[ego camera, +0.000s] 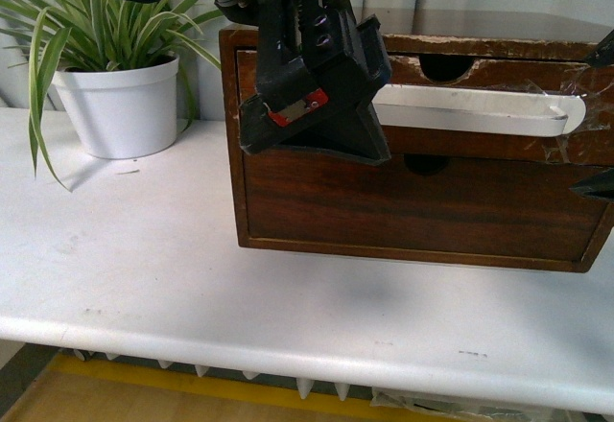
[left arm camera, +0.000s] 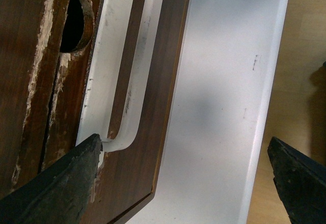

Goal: Open drawer

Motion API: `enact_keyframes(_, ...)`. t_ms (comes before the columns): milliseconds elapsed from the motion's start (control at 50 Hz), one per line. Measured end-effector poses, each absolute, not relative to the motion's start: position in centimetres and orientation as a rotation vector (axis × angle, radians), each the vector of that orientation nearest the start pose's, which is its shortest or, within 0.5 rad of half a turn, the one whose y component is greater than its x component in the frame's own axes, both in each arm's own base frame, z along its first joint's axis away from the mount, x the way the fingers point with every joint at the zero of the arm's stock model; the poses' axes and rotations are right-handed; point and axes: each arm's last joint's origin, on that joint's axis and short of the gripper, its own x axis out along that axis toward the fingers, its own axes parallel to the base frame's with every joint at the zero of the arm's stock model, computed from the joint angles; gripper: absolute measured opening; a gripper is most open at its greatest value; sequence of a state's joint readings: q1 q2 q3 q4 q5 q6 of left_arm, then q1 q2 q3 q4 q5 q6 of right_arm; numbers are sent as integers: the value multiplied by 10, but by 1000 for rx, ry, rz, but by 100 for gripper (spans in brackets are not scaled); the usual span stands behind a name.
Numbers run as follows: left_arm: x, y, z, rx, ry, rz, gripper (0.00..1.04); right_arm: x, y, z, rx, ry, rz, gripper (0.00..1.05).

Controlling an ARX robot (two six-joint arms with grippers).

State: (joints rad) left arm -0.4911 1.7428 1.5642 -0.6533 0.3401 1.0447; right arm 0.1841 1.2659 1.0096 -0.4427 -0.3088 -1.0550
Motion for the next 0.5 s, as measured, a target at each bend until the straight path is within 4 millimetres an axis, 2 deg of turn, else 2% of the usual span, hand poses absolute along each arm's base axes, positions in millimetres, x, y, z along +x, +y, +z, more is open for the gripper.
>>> enact_keyframes(500,350,-203,298,952,388,-1192,99,288,57,273,-905,407,775,96)
